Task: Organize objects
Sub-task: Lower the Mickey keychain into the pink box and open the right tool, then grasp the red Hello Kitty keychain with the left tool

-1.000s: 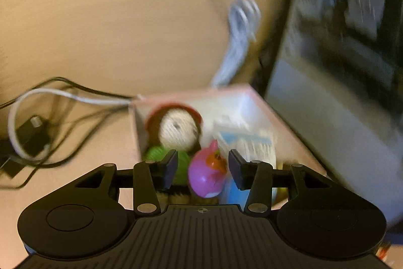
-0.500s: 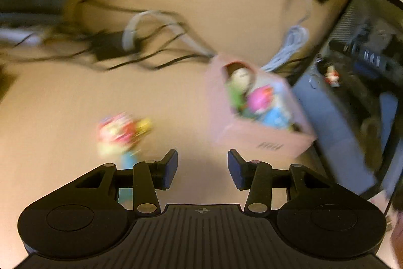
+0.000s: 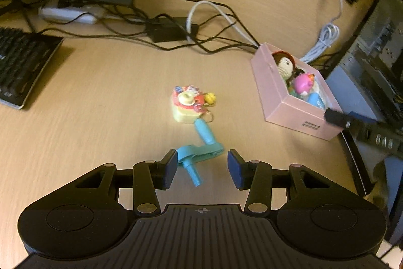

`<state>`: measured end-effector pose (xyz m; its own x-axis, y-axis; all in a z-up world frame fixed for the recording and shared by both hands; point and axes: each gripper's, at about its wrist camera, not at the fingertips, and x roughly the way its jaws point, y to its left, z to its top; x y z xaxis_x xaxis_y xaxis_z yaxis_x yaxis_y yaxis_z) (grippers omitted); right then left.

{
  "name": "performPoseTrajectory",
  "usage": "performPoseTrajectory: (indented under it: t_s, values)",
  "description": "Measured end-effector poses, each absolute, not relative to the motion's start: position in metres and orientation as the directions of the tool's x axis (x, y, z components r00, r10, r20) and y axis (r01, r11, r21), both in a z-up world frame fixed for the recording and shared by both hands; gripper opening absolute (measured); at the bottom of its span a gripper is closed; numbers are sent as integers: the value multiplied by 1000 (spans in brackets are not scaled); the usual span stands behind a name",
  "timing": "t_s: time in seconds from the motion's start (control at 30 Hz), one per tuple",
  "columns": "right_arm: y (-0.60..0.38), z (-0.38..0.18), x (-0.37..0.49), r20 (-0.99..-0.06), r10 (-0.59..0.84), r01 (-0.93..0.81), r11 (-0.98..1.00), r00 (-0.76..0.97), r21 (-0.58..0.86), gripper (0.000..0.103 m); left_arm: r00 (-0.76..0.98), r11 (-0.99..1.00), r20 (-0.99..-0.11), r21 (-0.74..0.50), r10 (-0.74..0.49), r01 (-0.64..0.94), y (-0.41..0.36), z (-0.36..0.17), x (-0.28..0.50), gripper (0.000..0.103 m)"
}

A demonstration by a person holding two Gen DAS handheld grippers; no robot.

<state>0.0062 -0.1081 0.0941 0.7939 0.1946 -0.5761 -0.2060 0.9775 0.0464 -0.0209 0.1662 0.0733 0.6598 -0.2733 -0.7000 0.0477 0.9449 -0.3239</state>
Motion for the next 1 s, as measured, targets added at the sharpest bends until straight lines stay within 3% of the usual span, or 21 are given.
performPoseTrajectory:
  t_s: [0.27,0.53,0.73,0.9,1.0]
  values:
    - [-98,88,-34,-582,170,-213,977,795,-5,89,674,964,-702,-261,-228,54,164,71,8,48]
    - [-128,78,-52,-612,73,-87,996,787,6,89,606,958,-750,-278,-264,73,148,50,21,48]
    - [-144,71,-61,-637,20,-12,1000,770,16,89,577,974,-788,-134,-215,181,121,40,11,48]
    - [-139,65,-59,-654,29,-29,1000,756,10,89,626,973,-745,-173,-229,150,139,49,22,47]
    - [-132,65,-60,-655,45,-58,998,754,2,89,645,963,-718,-145,-261,229,147,59,40,47]
